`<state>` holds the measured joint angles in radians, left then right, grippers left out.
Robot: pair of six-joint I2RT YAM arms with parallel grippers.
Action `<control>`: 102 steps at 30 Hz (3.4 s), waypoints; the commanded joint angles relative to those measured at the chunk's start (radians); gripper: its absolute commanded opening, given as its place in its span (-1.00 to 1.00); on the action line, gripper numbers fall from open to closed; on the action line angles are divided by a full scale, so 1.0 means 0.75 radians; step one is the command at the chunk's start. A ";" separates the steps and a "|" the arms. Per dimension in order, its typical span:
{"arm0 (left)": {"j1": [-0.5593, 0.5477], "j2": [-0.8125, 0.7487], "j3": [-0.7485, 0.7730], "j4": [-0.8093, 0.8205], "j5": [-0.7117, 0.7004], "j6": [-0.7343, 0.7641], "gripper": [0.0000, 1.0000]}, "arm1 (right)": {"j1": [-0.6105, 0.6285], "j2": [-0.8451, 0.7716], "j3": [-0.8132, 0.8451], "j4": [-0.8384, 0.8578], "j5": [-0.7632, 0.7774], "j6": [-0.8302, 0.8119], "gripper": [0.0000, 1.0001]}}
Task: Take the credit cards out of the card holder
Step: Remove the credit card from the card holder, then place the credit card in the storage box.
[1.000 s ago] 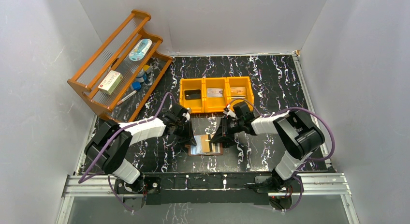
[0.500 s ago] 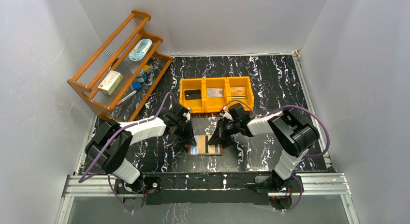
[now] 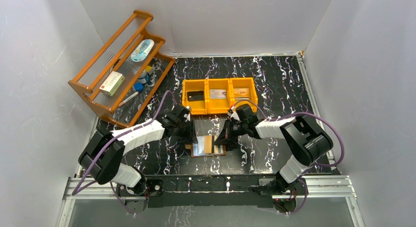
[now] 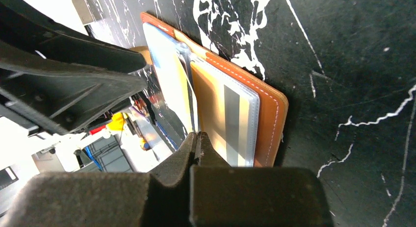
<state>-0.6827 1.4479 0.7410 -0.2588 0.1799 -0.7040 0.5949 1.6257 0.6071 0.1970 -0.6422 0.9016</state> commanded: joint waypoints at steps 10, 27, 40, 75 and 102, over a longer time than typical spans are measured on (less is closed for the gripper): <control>-0.034 0.084 0.134 0.146 0.274 0.035 -0.32 | -0.009 0.014 0.007 -0.007 0.053 -0.015 -0.97; -0.094 0.285 0.037 0.097 0.160 -0.021 -0.63 | 0.014 0.039 0.003 0.178 -0.014 0.112 -0.50; -0.097 0.277 0.049 0.053 0.106 -0.022 -0.70 | 0.070 0.058 -0.035 0.275 0.013 0.160 -0.58; -0.096 0.012 0.083 0.022 -0.050 -0.041 -0.34 | 0.045 -0.592 0.150 -0.445 0.594 -0.306 -1.00; -0.072 -0.450 0.100 -0.317 -0.549 -0.023 0.97 | -0.167 -0.241 0.624 -0.314 1.169 -1.790 -1.00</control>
<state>-0.7414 1.1629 0.7994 -0.4534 -0.1860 -0.7326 0.4873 1.4204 1.0565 -0.1707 0.2184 -0.2134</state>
